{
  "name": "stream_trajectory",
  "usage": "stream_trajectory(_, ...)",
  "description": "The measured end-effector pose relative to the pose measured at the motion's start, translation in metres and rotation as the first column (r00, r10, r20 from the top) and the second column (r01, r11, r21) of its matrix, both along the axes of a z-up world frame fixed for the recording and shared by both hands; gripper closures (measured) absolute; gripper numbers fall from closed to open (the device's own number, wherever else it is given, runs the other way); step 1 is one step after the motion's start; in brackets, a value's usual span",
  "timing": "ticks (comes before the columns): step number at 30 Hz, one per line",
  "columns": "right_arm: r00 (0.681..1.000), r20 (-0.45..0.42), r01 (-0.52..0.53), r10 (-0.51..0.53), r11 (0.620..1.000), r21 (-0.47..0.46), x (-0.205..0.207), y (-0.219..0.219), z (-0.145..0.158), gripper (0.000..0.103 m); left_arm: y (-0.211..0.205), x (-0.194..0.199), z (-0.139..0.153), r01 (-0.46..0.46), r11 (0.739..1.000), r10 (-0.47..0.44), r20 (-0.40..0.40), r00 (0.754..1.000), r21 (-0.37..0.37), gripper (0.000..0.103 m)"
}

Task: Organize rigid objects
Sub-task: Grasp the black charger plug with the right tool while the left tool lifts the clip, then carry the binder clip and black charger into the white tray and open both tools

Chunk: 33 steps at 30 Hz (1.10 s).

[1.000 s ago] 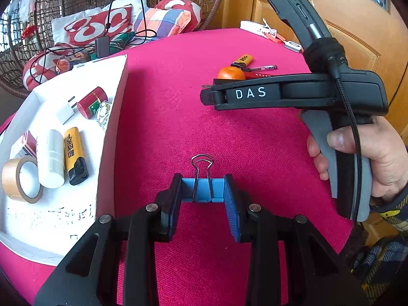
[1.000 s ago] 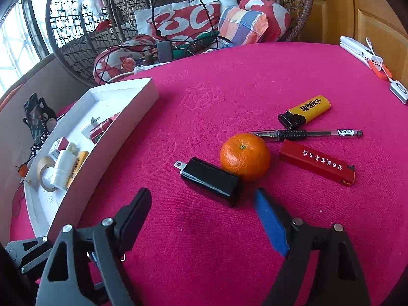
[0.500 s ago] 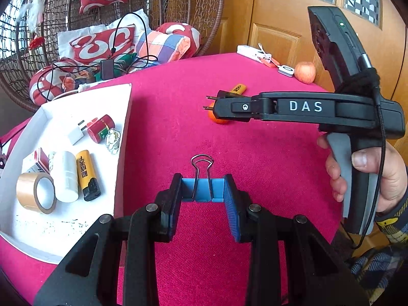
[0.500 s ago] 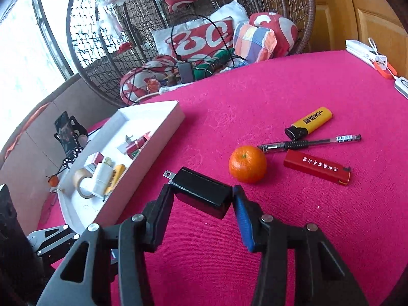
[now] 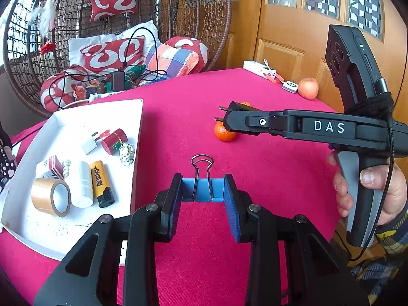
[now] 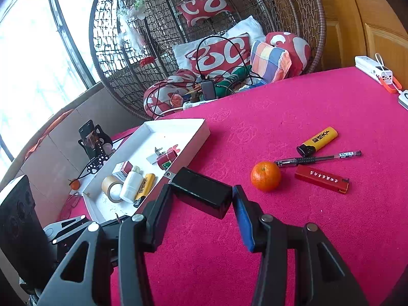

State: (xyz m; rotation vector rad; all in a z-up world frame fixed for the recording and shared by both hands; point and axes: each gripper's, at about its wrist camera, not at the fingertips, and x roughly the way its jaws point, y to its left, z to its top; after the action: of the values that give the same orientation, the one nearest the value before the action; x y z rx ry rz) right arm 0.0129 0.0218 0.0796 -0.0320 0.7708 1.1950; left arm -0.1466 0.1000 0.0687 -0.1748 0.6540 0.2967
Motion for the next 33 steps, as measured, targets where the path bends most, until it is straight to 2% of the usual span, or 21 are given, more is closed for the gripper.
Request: stream_trajectory(33,0.997,0.029,-0.070,0.071,0.997,-0.021,-0.025,0.017,0.002,0.056,0.032,-0.038,0.010,-0.127,0.992,0.129,0.090,0.988,-0.026,0.072)
